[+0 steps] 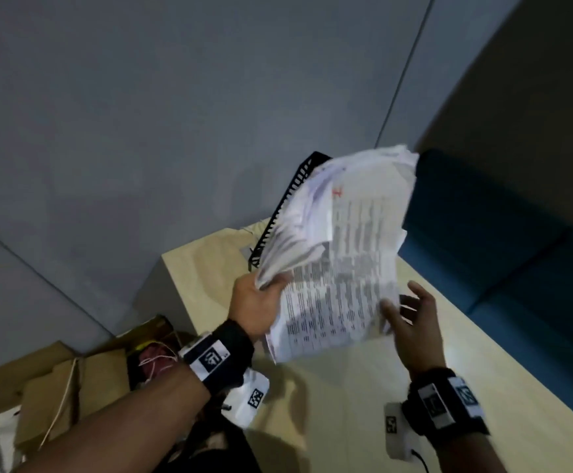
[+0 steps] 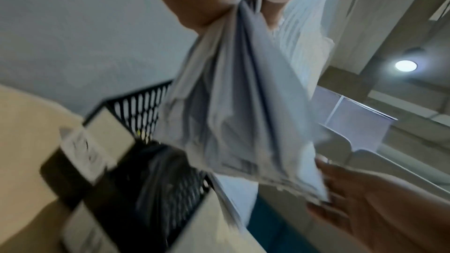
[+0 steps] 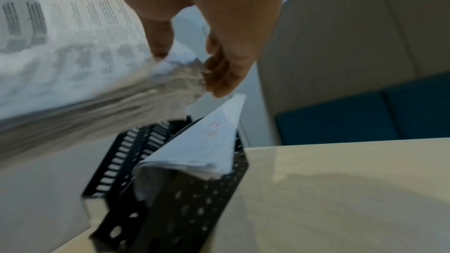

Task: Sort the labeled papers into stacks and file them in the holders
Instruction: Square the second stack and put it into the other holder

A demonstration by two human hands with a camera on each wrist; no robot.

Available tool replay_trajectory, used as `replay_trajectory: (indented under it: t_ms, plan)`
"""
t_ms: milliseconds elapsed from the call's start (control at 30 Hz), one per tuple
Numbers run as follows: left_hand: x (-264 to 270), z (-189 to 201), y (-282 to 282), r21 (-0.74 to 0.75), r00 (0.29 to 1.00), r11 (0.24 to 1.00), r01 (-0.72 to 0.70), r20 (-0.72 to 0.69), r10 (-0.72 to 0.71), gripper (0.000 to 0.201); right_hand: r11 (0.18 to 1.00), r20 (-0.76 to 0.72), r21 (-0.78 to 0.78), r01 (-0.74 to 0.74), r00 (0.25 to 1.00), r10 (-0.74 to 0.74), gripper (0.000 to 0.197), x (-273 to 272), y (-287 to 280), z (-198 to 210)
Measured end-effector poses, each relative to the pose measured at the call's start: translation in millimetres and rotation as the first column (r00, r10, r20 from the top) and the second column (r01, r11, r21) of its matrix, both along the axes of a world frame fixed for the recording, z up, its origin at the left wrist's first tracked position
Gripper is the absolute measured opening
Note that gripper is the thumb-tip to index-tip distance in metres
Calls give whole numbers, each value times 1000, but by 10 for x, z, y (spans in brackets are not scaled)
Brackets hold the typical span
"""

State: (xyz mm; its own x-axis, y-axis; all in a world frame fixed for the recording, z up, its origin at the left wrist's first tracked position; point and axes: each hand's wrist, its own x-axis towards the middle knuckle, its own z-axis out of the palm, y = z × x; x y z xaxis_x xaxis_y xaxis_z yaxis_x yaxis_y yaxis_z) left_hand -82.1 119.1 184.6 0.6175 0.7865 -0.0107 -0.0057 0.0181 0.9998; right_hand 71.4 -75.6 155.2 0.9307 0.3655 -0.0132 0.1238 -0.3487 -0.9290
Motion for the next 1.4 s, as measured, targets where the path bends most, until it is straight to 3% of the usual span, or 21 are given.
replay_trajectory:
  t_ms: [67, 167, 267, 467, 600, 867, 1133, 1300, 1400]
  plan:
    - [18, 149, 299, 38, 983, 983, -179, 51, 177, 15, 999, 58, -20, -36, 998, 37, 56, -37, 402, -84]
    - [100, 342, 670, 152, 920, 909, -389, 111, 375, 16, 972, 0, -23, -234, 972, 234, 54, -151, 937, -126]
    - [239, 401, 919, 212, 881, 855, -474, 123, 457, 20, 899, -5, -33, -438, 899, 438, 58, -294, 1355, -137]
    - [434, 254, 1021, 280, 912, 868, -410, 151, 382, 45, 837, -28, -45, -545, 838, 545, 66, -342, 1742, -302]
    - [510, 85, 1002, 288, 917, 871, -398, 109, 383, 51, 835, -52, -21, -550, 834, 549, 66, -292, 1827, -395]
    - [548, 112, 1227, 390, 826, 729, -563, 267, 496, 41, 839, -1, 8, -545, 839, 545, 69, -198, 1893, -381]
    - [619, 58, 1200, 383, 863, 774, -504, 258, 435, 55, 836, 56, 45, -547, 837, 544, 76, -184, 1969, -364]
    - [758, -145, 1200, 418, 888, 786, -456, 279, 366, 61, 846, 6, -36, -532, 846, 533, 74, -51, 1991, -416]
    - [819, -220, 1148, 483, 923, 787, -384, 183, 338, 67, 831, -33, -128, -541, 840, 541, 70, 48, 2005, -447]
